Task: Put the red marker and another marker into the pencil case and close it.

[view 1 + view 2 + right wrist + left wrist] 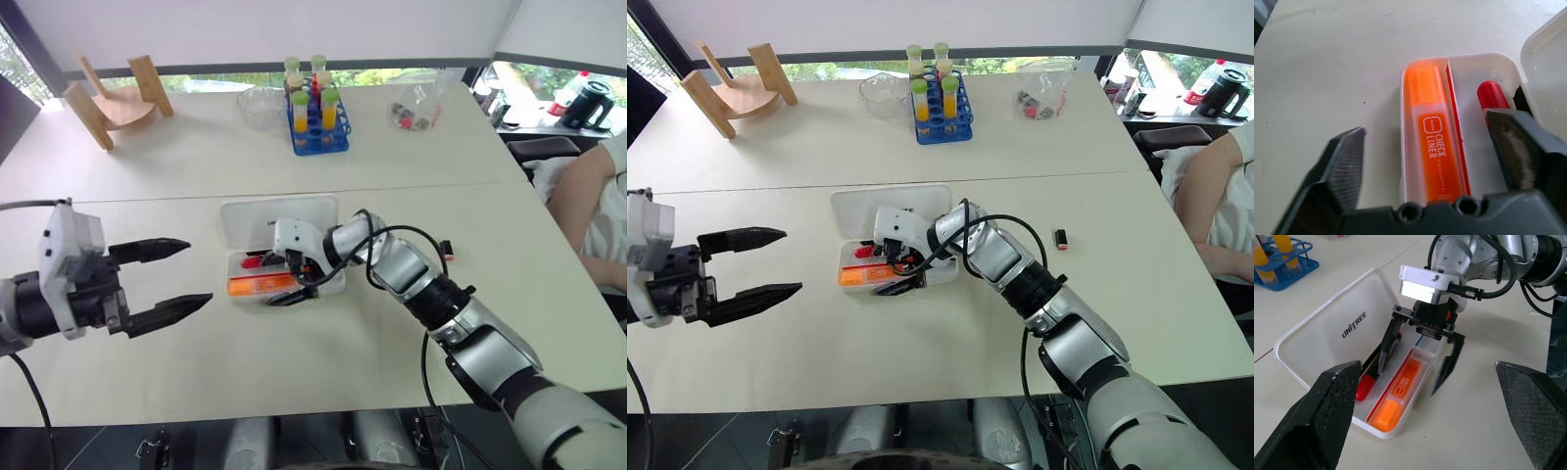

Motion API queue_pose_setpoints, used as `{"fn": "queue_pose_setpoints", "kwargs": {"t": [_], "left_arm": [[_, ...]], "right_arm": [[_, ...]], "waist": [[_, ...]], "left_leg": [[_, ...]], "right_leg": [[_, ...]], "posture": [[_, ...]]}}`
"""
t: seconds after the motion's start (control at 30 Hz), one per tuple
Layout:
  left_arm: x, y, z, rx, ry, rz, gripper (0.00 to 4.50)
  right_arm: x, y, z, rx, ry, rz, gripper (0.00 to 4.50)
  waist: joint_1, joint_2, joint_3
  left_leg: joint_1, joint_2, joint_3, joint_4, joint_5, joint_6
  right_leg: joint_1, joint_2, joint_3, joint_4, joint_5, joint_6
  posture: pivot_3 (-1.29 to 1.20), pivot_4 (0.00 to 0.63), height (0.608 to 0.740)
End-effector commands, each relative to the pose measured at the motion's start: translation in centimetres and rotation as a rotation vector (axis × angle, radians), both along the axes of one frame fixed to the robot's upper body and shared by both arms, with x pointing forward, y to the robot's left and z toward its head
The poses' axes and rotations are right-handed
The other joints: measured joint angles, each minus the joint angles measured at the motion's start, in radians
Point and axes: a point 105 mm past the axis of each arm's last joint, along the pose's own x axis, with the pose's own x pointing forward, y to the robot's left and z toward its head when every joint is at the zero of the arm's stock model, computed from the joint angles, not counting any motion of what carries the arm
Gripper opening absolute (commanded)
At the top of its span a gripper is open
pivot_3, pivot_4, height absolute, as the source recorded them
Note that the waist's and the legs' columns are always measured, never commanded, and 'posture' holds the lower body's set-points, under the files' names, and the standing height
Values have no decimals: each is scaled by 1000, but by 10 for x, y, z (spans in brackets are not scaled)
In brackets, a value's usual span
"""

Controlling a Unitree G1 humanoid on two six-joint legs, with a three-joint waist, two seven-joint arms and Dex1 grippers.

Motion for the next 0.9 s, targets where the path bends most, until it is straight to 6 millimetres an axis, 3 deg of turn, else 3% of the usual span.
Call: {"fn": "queue_pose_setpoints", "kwargs": {"t": [0.03,0.13,0.2,0.27,0.37,0.5,0.7,0.9], "left_arm": [[1,-4,6,4,-36,-26,4500],[1,-9,5,-8,-36,-50,4500],[2,-13,4,-18,-34,-74,4500],[2,-15,3,-26,-31,-90,4500],[4,-20,2,-40,-22,-124,4500],[7,-21,5,-56,-19,-154,4500],[16,-22,7,-59,-33,-173,4500],[20,-22,6,-54,-46,-172,4500]], "right_arm": [[12,-13,54,131,-79,-80,4464],[26,-53,82,207,-105,-269,4464],[40,-107,97,252,-136,-520,4464],[43,-145,102,266,-147,-699,4464],[44,-201,82,211,-151,-981,4464],[40,-251,47,113,-169,-1262,4464],[30,-279,6,54,-101,-1433,4464],[20,-286,-19,50,24,-1497,4464]], "waist": [[2,0,0],[7,0,0],[13,0,0],[23,-1,0],[25,-1,0],[14,0,0],[-2,0,0],[1,-1,0]], "left_leg": [[0,0,0,0,0,0],[0,-1,-1,0,0,0],[-1,-1,-1,0,0,0],[-1,-2,-1,0,0,0],[0,-2,0,-1,0,0],[0,-1,3,-1,0,0],[0,-1,4,0,0,0],[1,0,3,0,0,0]], "right_leg": [[0,0,0,0,0,0],[0,-1,0,0,0,0],[1,-2,0,-1,0,0],[1,-2,0,-2,0,0],[1,-1,0,-2,0,0],[-1,0,2,-1,0,0],[0,0,2,0,0,0],[1,0,2,0,0,0]], "posture": [[0,150,740],[0,150,740],[0,150,740],[0,150,740],[0,150,740],[0,150,740],[0,150,740],[0,150,740]]}}
